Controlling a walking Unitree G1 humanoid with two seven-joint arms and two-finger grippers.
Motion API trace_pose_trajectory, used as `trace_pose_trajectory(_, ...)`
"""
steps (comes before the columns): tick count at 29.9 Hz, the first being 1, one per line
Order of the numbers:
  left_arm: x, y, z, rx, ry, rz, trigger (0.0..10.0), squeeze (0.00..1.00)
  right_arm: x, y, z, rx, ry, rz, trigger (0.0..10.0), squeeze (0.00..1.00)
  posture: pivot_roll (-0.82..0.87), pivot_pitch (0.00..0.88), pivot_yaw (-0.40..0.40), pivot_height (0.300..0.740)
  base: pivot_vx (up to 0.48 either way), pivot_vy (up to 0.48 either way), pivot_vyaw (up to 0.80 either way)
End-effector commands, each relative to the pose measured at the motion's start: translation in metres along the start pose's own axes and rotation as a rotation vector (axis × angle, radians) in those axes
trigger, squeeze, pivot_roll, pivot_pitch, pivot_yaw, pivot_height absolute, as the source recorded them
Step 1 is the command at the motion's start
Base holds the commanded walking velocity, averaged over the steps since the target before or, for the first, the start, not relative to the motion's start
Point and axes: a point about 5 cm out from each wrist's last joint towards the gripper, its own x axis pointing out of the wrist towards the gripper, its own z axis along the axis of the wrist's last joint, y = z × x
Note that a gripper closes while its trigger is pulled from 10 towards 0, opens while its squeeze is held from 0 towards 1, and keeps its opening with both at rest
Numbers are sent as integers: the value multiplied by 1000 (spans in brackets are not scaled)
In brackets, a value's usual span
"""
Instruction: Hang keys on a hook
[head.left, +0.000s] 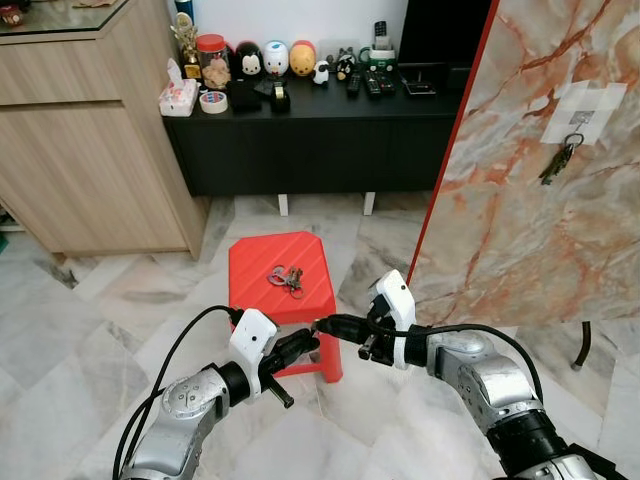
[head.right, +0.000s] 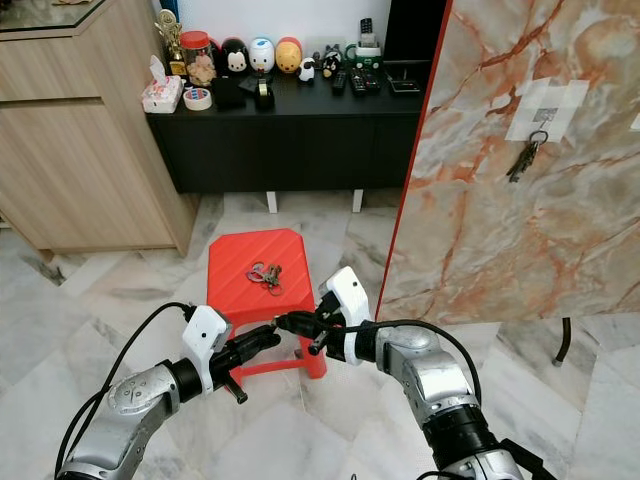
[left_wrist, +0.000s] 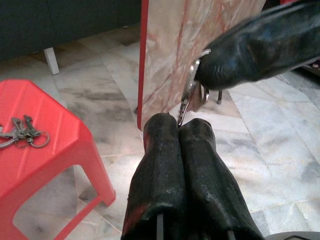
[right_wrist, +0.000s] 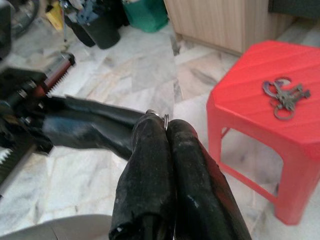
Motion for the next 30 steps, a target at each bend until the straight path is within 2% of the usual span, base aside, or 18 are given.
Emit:
trace_pose_trajectory(1,-6,8,-1,9,1,39,0,0,-2,-4,-5,-11,36,-22,10000,0,109,109,-36,723,0,0,0)
trace_pose_trajectory(17,-7,7,-5,24,22,35,0,0,1,-5,-7,-20,40,-22,10000,0,110,106,-35,723,0,0,0)
trace_pose_trajectory(18,-7,8,-6,34,29,45,7922,0,1,-5,-7,-21,39,-21,10000,0,110,106,-35,723,0,0,0)
trace_pose_trajectory(20,-7,9,-7,44,36,57,7922,0,1,-5,-6,-21,38,-21,10000,0,110,106,-35,723,0,0,0)
trace_pose_trajectory(21,-7,9,-8,44,40,55,10000,0,1,-5,-6,-22,37,-22,10000,0,110,106,-35,723,0,0,0)
trace_pose_trajectory(25,-8,5,-12,38,59,15,10000,0,3,-4,-1,-32,25,-19,10000,0,110,106,-35,723,0,0,0)
trace_pose_trajectory(26,-8,5,-12,39,59,19,10000,431,3,-4,0,-33,22,-19,10000,0,111,110,-36,723,0,0,0)
trace_pose_trajectory(27,-8,6,-13,38,60,23,10000,1000,3,-4,2,-34,16,-19,10000,0,111,110,-36,723,0,0,0)
trace_pose_trajectory(30,-8,5,-13,30,58,20,10000,1000,4,-3,7,-36,0,-12,10000,0,111,110,-36,723,0,0,0)
